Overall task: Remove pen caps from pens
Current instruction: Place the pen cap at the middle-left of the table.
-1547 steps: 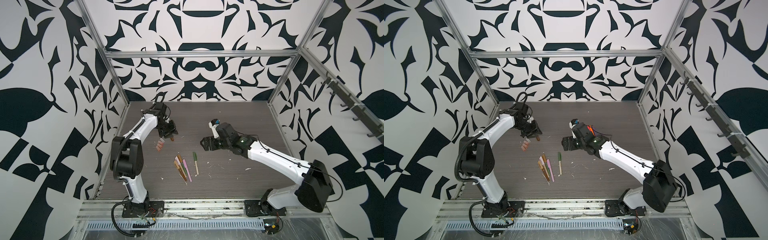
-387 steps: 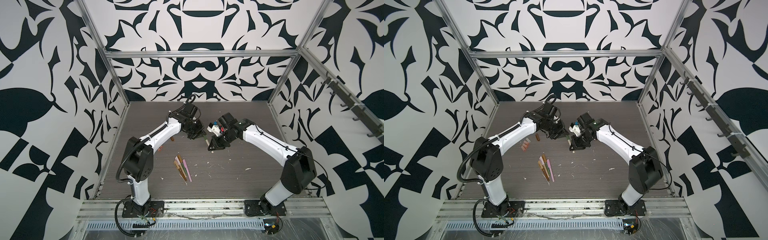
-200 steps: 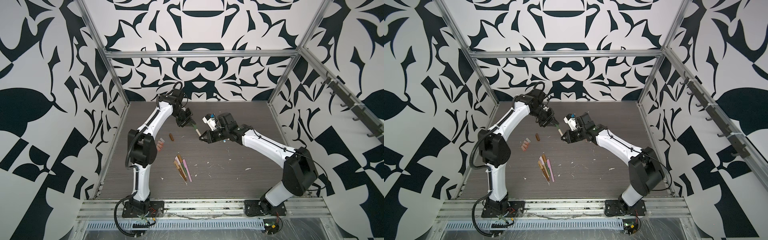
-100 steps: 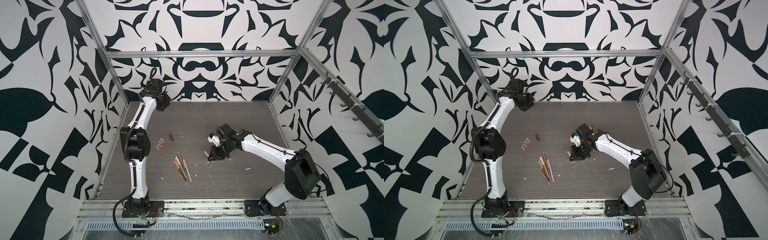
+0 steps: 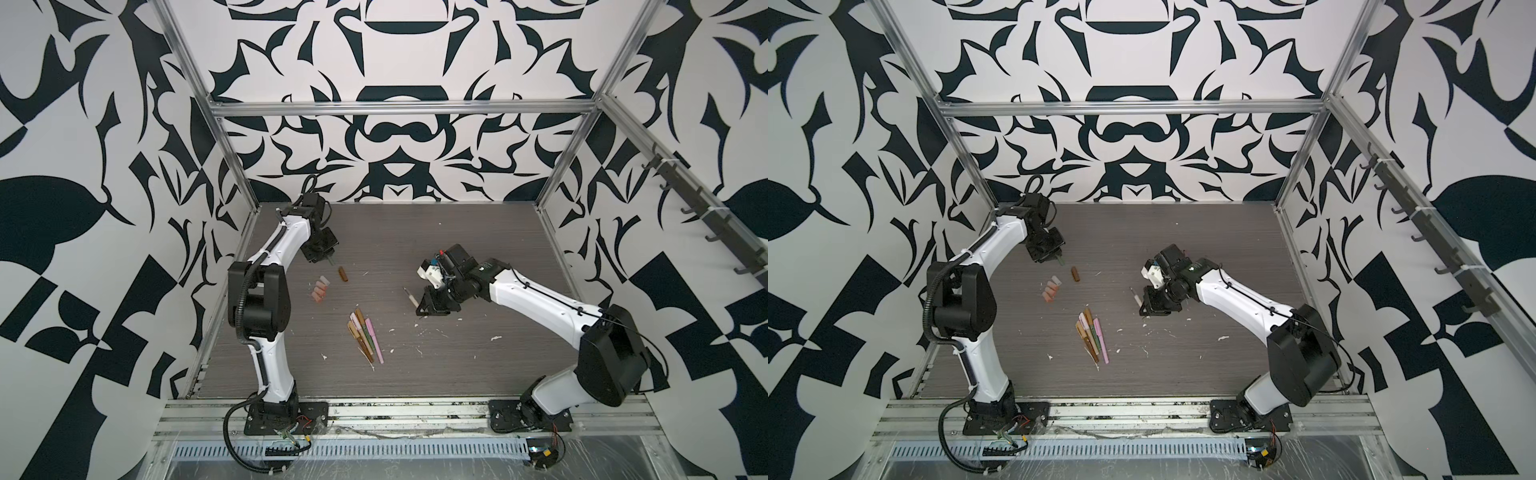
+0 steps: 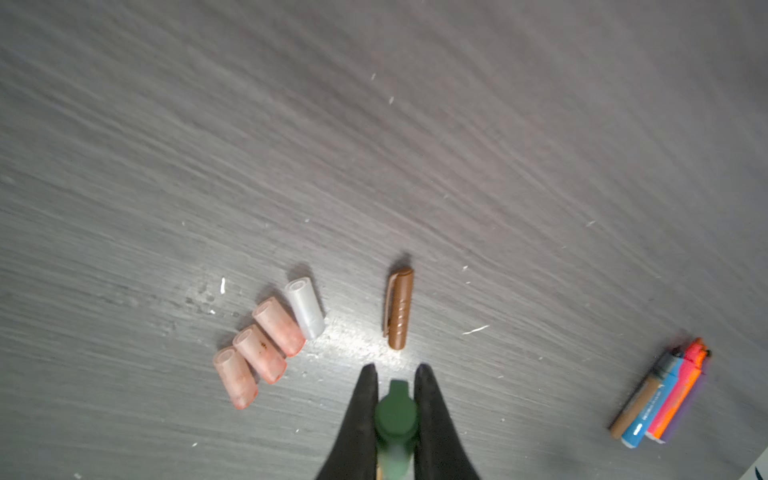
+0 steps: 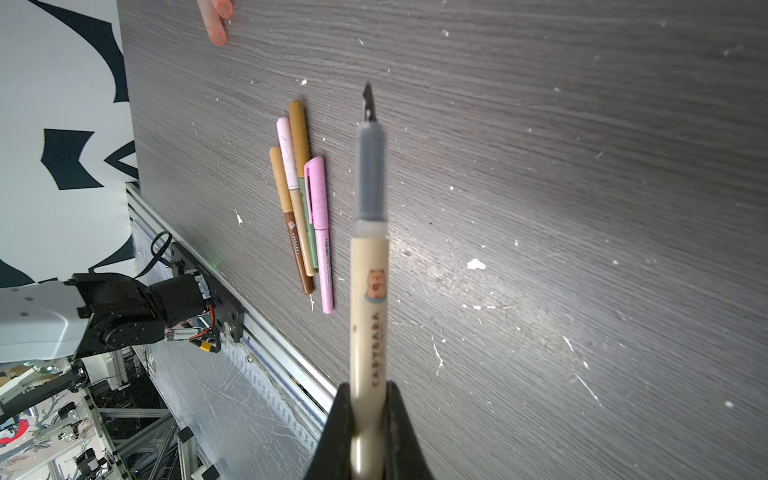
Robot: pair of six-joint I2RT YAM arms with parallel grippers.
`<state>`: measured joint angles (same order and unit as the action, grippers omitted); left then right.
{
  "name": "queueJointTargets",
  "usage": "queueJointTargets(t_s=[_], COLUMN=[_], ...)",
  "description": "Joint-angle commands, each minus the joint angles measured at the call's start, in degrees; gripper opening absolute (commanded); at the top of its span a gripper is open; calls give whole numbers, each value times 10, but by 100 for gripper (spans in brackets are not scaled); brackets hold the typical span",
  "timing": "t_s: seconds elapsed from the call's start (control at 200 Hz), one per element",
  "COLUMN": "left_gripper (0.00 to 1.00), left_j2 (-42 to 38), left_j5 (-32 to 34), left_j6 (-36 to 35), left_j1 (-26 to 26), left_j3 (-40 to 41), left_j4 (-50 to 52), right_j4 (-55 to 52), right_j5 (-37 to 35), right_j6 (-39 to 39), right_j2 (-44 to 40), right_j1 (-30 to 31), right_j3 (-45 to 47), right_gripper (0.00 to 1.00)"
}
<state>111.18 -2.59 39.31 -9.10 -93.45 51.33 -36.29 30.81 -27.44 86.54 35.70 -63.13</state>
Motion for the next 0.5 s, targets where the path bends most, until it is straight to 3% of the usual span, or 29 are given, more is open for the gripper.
queueJointTargets(t_s=[0.0,0.22,0.495], left_gripper=[0,0,1], left_j2=[9,25,75], left_j5=[-33,-40,-4], left_j6=[1,9,-45], left_j1=[-2,-3,-7], left_j3=[13,25,-3], left_j4=[-3,-27,4], right_j4=[13,-6,-19], right_j5=[7,-2,-8], right_j6=[-8,3,10], right_j2=[-12,-15,-28], right_j1=[0,-1,-3], right_j3=[3,-10,-13], right_gripper=[0,0,0])
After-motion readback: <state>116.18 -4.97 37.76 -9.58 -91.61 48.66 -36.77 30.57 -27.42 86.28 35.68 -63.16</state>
